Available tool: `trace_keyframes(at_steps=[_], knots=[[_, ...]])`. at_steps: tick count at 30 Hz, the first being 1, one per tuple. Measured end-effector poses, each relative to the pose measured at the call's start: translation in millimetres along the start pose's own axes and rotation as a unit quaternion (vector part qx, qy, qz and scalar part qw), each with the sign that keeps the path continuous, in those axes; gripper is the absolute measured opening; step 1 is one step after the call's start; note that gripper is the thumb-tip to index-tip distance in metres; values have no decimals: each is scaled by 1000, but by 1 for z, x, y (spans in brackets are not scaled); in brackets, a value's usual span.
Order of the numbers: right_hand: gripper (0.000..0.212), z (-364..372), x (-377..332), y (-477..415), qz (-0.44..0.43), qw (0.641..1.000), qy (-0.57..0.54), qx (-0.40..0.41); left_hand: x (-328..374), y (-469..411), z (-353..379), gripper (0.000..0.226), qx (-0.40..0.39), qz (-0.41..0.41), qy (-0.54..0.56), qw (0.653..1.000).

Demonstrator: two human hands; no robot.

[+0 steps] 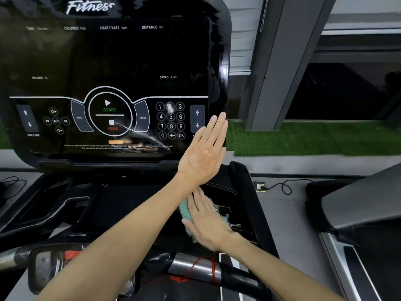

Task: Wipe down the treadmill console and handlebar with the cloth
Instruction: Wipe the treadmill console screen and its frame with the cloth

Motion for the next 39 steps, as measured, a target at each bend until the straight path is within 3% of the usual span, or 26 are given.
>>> trace_keyframes(at_steps=[6, 12, 17, 22, 29, 34, 37, 39], knots=[[70, 1, 19, 49, -84, 995, -27, -54, -1, 0, -1, 63, 4, 6, -3, 1000], [69, -10, 60, 102, -22, 990, 26, -139, 0, 1, -1, 64, 5, 5, -7, 1000], [63, 5, 59, 108, 102, 990, 42, -91, 1, 0, 0, 65, 3, -1, -16, 1000], [86, 3, 30, 67, 10, 998, -19, -59, 1, 0, 0, 64, 0, -4, -20, 1000], [90, 4, 32, 64, -17, 995, 1, -102, -1, 0, -1, 65, 3, 8, -14, 1000], [78, 2, 68, 114, 5, 989, 24, -144, 0, 0, -1, 64, 3, 7, -9, 1000], [68, -1, 79, 133, 35, 993, 83, -72, 0, 1, 0, 64, 3, 4, -8, 1000], [71, 1, 76, 137, 85, 994, 44, -46, 0, 0, 0, 64, 3, 1, -9, 1000]])
Point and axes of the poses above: each hand's wrist, its own y-axis away from the middle knuckle, its own z-axis out of the palm, x = y × z, the point moved 6 cm from there along -y, towards the middle knuckle, and after that the axes turned 8 degrees about -z, right-handed, at the moved point
